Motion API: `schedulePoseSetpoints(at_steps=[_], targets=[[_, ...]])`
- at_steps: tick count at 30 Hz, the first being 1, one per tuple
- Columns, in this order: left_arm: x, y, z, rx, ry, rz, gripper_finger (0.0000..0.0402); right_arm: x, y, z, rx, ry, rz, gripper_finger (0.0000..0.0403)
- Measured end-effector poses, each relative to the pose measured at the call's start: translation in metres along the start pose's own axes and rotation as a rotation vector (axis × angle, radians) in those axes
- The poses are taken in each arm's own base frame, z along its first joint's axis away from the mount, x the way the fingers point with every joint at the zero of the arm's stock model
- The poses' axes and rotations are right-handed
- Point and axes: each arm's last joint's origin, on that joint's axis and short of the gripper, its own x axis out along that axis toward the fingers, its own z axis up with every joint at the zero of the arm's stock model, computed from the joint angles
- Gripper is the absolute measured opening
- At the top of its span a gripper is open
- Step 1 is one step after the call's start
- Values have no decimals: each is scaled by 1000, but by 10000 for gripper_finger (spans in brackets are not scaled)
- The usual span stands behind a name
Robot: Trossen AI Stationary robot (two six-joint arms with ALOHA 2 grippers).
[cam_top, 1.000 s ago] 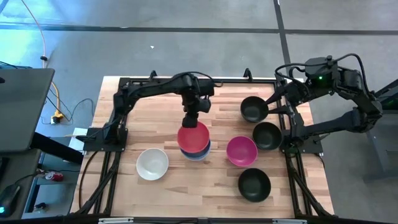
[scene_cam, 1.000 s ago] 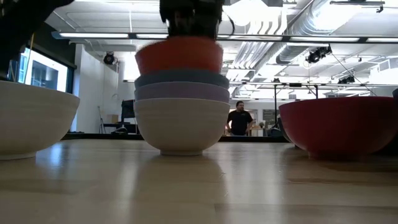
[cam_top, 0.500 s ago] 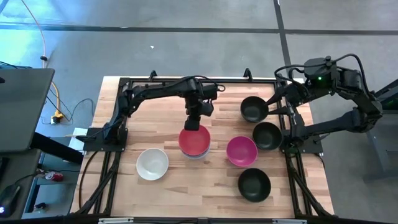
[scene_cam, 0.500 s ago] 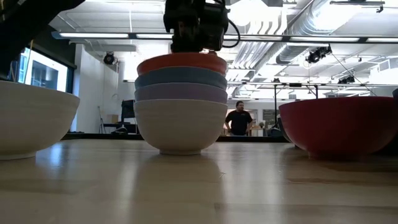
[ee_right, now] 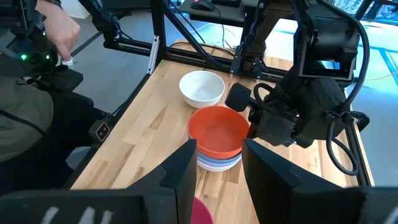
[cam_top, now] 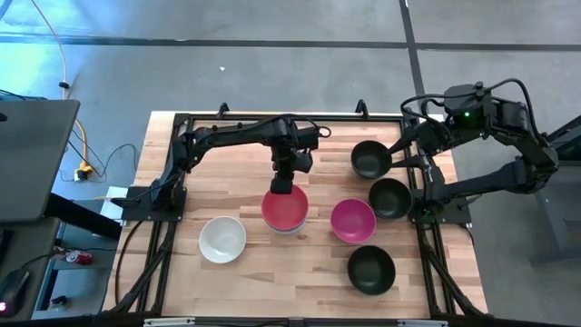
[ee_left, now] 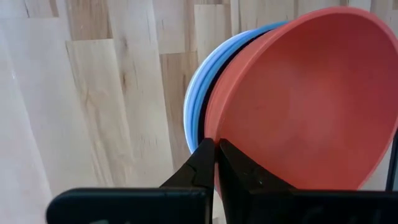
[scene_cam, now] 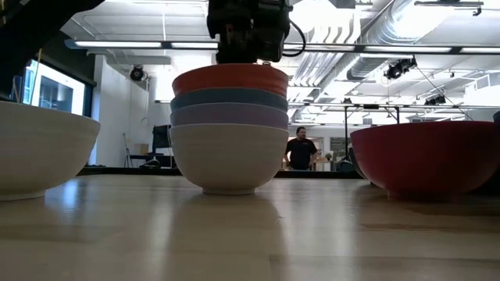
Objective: Nest bowls inside each other
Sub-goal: Stack the red bowl on top of the blue bowl
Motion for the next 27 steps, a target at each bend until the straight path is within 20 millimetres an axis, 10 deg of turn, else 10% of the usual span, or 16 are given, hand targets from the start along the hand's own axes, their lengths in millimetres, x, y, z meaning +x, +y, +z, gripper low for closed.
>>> schedulePoseSetpoints(at_steps=[19, 27], targets=[[22, 10, 4, -16, 52, -15, 4, 0, 0, 0, -2, -2, 6, 121], [16, 13, 2, 0, 39, -10, 85, 0, 0, 0, 25, 3, 7, 121]])
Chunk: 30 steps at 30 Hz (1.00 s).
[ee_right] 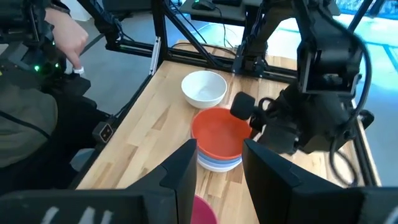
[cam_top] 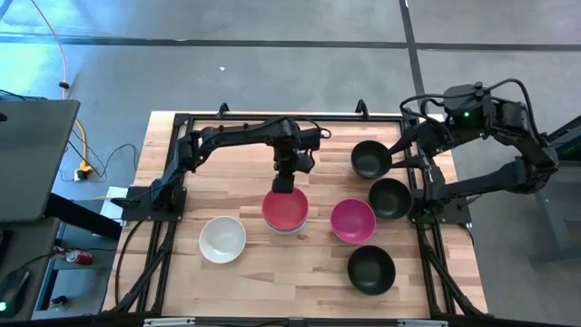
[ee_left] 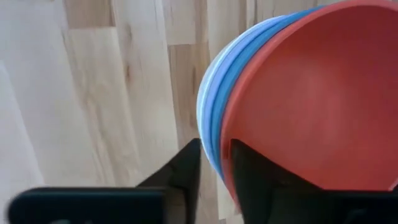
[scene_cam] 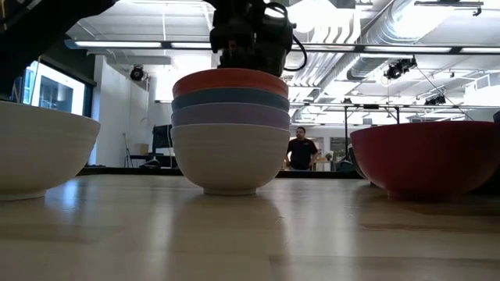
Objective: Nest bowls inside each other
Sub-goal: Stack the red bowl on top of the blue bowl, then stack the top black bowl on top of the red bowl
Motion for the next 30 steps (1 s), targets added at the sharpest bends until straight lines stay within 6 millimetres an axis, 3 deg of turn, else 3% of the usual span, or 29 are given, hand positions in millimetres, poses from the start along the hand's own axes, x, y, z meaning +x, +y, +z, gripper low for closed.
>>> schedulePoseSetpoints(at_steps=[6, 11, 21, 30], targets=[[-34, -9, -2, 42, -95, 3, 162, 7, -5, -4, 67, 86, -77, 121], [-78, -23, -18, 84, -170, -9, 200, 21, -14, -11, 202, 238, -213, 121], [-160, -46, -72, 93, -384, 153, 200, 59, -43, -27, 438, 551, -617, 121], [-186, -53, -108, 71, -463, 223, 200, 90, -88, -47, 671, 744, -816, 121]])
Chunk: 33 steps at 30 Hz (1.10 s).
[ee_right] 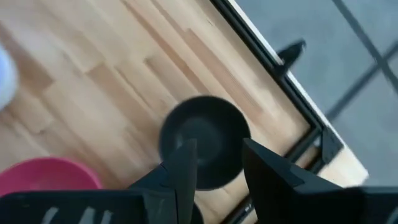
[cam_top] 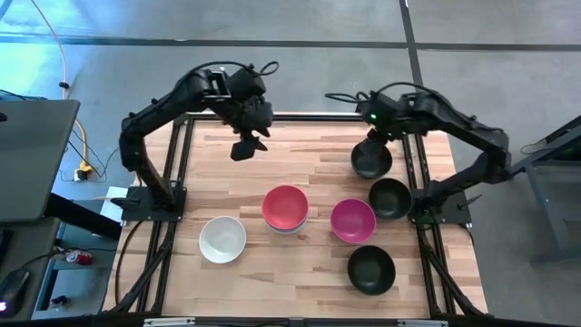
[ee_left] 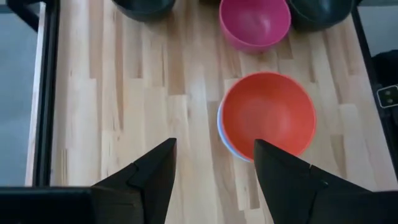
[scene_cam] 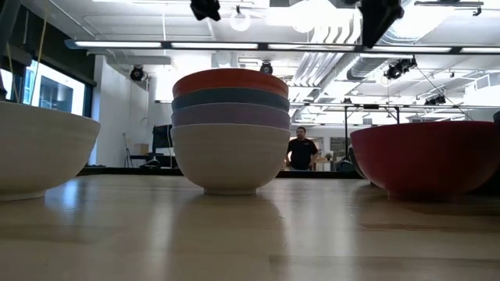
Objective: Nest bowls inside each other
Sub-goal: Stack the top black bowl on top of the red bowl
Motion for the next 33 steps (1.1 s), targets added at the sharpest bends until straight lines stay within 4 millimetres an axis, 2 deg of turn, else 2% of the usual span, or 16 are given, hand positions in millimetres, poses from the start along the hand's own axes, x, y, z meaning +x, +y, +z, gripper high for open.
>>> schedulePoseSetpoints(at_steps=[4, 12, 18, 23, 27, 33], targets=[[0, 2, -12, -15, 34, 25, 200, 19, -10, 10, 80, 89, -52, 121], [20, 15, -40, -40, 104, 32, 200, 48, -40, 21, 209, 184, -104, 121], [25, 24, -53, -54, 101, 24, 200, 100, -64, -6, 245, 398, -102, 121], [23, 30, -53, -57, 61, 16, 200, 140, -79, -25, 270, 369, -48, 121], [22, 34, -52, -57, 36, 34, 200, 159, -85, -32, 281, 307, 58, 121], [22, 36, -48, -49, -1, 52, 200, 176, -101, -44, 305, 313, 52, 121]])
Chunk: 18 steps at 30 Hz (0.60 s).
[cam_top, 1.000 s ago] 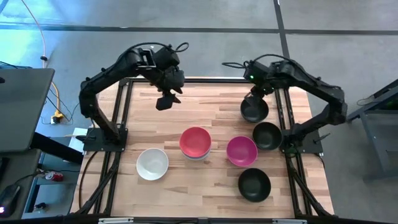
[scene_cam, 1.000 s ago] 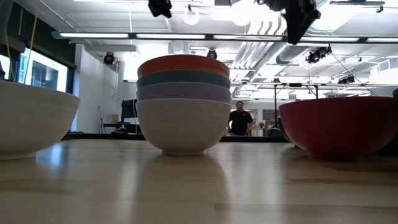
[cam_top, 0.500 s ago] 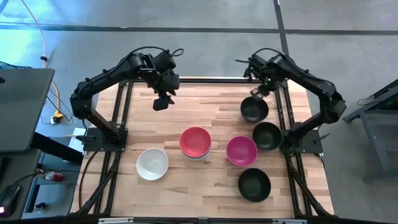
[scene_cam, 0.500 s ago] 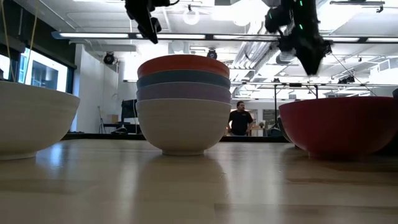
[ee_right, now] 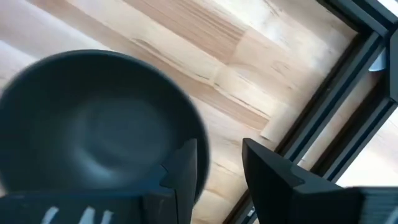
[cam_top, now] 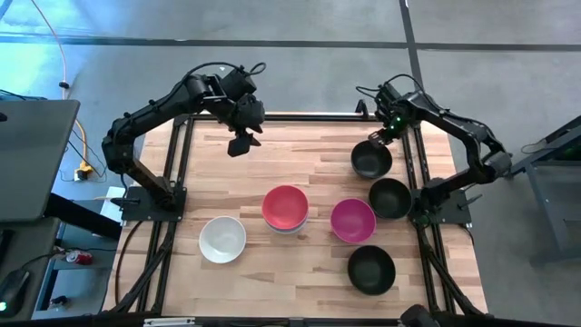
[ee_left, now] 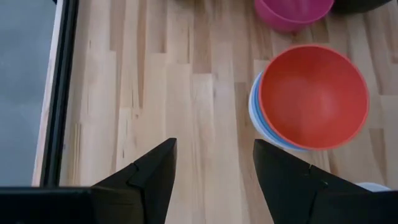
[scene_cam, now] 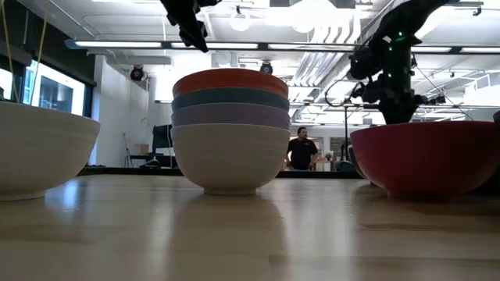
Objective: Nest bowls inside each other
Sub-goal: Stack the top black bowl on top of the red bowl
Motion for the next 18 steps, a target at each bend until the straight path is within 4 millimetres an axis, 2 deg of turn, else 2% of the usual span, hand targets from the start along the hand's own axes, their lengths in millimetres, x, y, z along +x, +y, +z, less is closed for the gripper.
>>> schedulePoseSetpoints(at_steps=[6, 18], targets=[[0, 1, 2, -6, -20, 11, 200, 12, -12, -3, 5, 1, 57, 121], [0, 1, 2, -30, -21, 11, 200, 17, -13, -3, -24, -8, 132, 121]])
